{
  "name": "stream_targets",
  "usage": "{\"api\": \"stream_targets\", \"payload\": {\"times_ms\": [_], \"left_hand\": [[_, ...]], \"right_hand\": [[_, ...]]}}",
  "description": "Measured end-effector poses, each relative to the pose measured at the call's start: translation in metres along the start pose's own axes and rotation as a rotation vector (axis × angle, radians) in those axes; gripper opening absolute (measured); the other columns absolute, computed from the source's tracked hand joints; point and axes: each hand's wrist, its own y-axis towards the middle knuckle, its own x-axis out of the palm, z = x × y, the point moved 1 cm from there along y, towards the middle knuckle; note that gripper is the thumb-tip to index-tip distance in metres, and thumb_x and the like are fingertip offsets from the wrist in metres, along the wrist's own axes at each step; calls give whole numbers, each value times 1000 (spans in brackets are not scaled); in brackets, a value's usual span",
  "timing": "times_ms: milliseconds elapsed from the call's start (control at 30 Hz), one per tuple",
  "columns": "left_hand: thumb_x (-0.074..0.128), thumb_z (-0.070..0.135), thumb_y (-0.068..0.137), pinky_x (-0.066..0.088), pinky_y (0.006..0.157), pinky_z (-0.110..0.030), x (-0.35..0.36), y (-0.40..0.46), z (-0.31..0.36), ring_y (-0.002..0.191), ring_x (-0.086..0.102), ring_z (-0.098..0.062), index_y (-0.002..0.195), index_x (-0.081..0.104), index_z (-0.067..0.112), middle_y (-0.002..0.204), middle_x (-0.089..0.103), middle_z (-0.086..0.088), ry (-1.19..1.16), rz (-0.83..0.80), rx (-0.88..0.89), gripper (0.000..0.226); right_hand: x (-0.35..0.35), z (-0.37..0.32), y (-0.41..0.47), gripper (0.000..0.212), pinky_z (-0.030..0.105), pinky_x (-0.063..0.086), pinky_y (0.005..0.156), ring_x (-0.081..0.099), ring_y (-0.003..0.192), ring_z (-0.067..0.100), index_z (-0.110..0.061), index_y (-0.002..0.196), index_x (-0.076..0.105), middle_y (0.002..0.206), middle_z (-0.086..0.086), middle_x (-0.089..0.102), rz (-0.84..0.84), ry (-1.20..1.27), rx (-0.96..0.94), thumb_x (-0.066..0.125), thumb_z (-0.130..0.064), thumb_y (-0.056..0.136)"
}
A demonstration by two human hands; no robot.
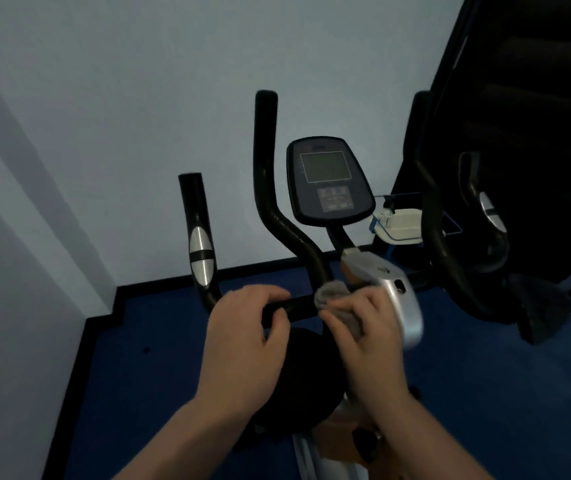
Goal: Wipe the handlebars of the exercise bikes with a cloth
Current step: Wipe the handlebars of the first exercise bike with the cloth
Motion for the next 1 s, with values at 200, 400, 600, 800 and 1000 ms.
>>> {"api": "stream_targets", "payload": {"times_ms": [200,400,600,800,1000], "left_hand": [[54,24,86,47,93,-38,-11,28,4,103,55,-1,101,68,25,101,64,18,-67,89,92,21],[52,16,84,47,95,-47,-45,74,-32,105,56,-11,103,68,20,116,63,8,-36,250,116,24],[59,8,87,26,117,-45,-49,121,-40,144,29,-25,127,58,11,151,39,-8,123,194,152,41],[54,20,87,27,105,-34,-47,139,-48,130,40,-22,128,56,13,134,53,-4,294,211,142,41],[58,26,84,10,83,-25,-49,140,-46,122,40,-14,114,62,23,124,55,5,418,218,119,31]], "right_hand": [[27,-24,100,6,26,45,76,53,88,15,-13,84,62,94,-1,49,-146,-64,-70,68,-15,85],[12,-9,62,20,9,40,74,53,89,0,-26,80,56,94,-19,46,-108,-42,-9,69,-11,83],[53,-40,139,9,30,46,75,52,90,15,-17,83,57,94,-6,50,-196,-104,-109,66,-15,86],[28,-20,92,19,15,41,80,51,95,10,-38,82,54,95,-21,48,-114,-75,-59,68,-25,82],[80,-56,163,12,36,52,76,59,90,16,-18,81,58,95,-5,50,-134,17,-55,69,-19,85]]}}
